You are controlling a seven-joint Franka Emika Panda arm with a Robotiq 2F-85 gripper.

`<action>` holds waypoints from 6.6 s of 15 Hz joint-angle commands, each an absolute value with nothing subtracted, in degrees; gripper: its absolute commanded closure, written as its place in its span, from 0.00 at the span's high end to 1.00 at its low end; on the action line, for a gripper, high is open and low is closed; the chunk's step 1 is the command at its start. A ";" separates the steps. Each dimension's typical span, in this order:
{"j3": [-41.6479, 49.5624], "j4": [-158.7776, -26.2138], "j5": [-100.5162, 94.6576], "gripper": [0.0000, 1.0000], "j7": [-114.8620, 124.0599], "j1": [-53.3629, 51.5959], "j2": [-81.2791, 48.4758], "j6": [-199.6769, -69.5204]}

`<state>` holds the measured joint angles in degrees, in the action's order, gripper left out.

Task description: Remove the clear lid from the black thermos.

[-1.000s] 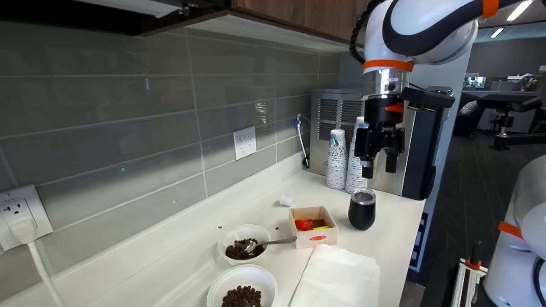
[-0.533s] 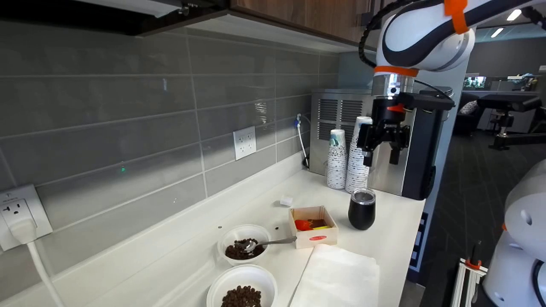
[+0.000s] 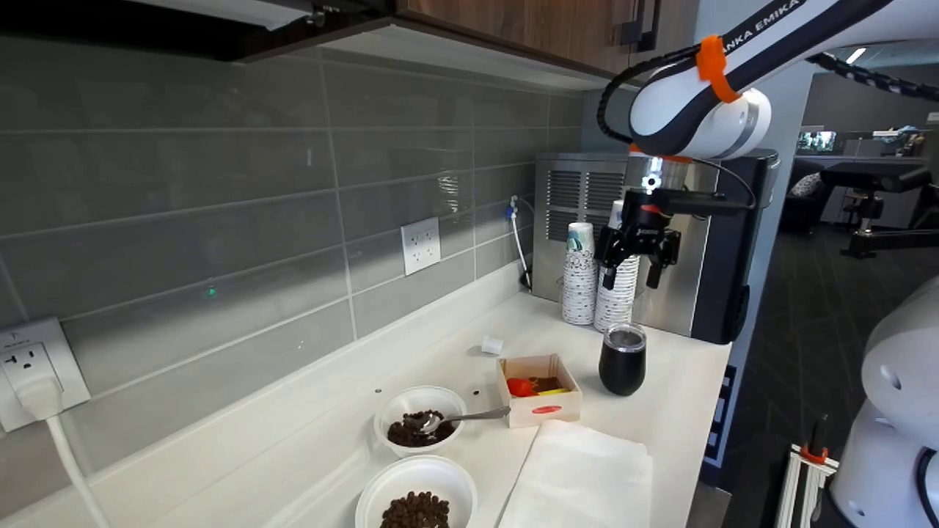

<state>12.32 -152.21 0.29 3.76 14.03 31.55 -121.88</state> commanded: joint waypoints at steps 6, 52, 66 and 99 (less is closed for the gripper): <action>13.32 -151.35 -0.99 1.00 -0.54 15.03 22.42 -129.73; 14.91 -151.47 4.95 0.62 -2.04 15.18 9.93 -143.14; 15.39 -146.81 5.87 0.62 0.41 16.07 11.68 -138.55; 16.84 -141.99 14.50 0.97 11.27 17.23 -14.71 -162.65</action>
<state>17.48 -143.82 13.18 10.61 16.68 -13.03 -162.27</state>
